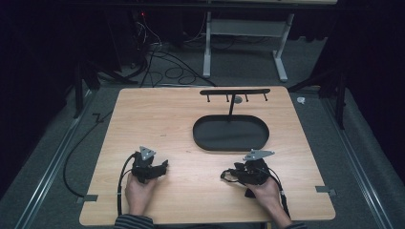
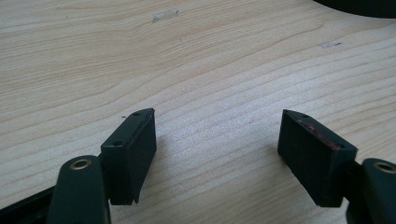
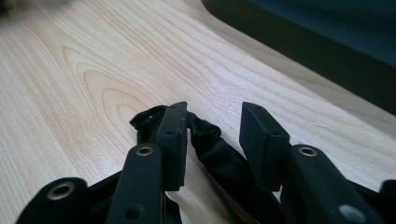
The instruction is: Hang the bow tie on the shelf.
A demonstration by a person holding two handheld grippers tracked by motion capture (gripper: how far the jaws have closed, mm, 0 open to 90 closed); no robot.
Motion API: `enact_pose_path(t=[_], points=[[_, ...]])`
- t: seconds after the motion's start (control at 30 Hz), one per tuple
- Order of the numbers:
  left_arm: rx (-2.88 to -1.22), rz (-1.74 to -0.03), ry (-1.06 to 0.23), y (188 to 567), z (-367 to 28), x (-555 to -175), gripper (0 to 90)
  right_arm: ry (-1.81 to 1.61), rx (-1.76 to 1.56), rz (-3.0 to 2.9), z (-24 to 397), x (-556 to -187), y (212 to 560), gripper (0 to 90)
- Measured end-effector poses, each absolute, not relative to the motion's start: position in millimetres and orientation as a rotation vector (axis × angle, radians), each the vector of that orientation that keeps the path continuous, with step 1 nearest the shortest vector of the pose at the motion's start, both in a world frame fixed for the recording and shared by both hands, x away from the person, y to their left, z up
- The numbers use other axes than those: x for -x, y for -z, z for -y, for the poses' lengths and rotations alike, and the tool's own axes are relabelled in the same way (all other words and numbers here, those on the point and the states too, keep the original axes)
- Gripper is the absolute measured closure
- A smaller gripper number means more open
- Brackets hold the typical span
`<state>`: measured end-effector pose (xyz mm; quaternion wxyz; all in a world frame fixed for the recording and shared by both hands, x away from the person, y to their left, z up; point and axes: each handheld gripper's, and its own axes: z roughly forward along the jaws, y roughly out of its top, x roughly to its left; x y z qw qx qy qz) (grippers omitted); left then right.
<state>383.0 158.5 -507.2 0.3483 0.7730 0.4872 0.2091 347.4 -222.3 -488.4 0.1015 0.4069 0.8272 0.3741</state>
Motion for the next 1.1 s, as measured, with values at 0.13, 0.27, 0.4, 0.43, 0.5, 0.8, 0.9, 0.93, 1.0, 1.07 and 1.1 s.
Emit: enact_pose_path(t=[0.13,0.27,0.4,0.43,0.5,0.8,0.9,0.93,1.0,1.07,1.1], points=[[-2.003,-1.264,-0.542,507,-159,-383,28.6,-1.097,-1.200,-2.445,222,-348,490,66.3],[-2.003,-1.264,-0.542,507,-159,-383,28.6,-1.095,-1.198,-2.452,222,-348,491,69.2],[-2.003,-1.264,-0.542,507,-159,-383,28.6,-1.082,-1.193,-2.470,223,-349,493,71.8],[-2.003,-1.264,-0.542,507,-159,-383,28.6,-1.075,-1.183,-2.480,222,-348,494,73.5],[-2.003,-1.264,-0.542,507,-159,-383,28.6,-1.070,-1.186,-2.482,222,-348,494,74.4],[-2.003,-1.263,-0.540,507,-159,-383,28.8,-1.086,-1.157,-2.489,224,-347,492,79.9],[-2.002,-1.263,-0.540,507,-159,-383,28.8,-1.109,-1.153,-2.464,227,-345,488,80.1],[-2.002,-1.263,-0.540,507,-159,-383,28.8,-1.109,-1.153,-2.464,227,-345,488,80.1],[-2.003,-1.263,-0.541,507,-159,-383,28.7,-1.127,-1.158,-2.439,232,-345,482,80.2],[-2.002,-1.264,-0.541,507,-159,-383,28.7,-1.135,-1.164,-2.428,233,-345,479,80.2],[-2.002,-1.264,-0.541,507,-159,-383,28.7,-1.142,-1.159,-2.413,235,-345,475,80.2]])
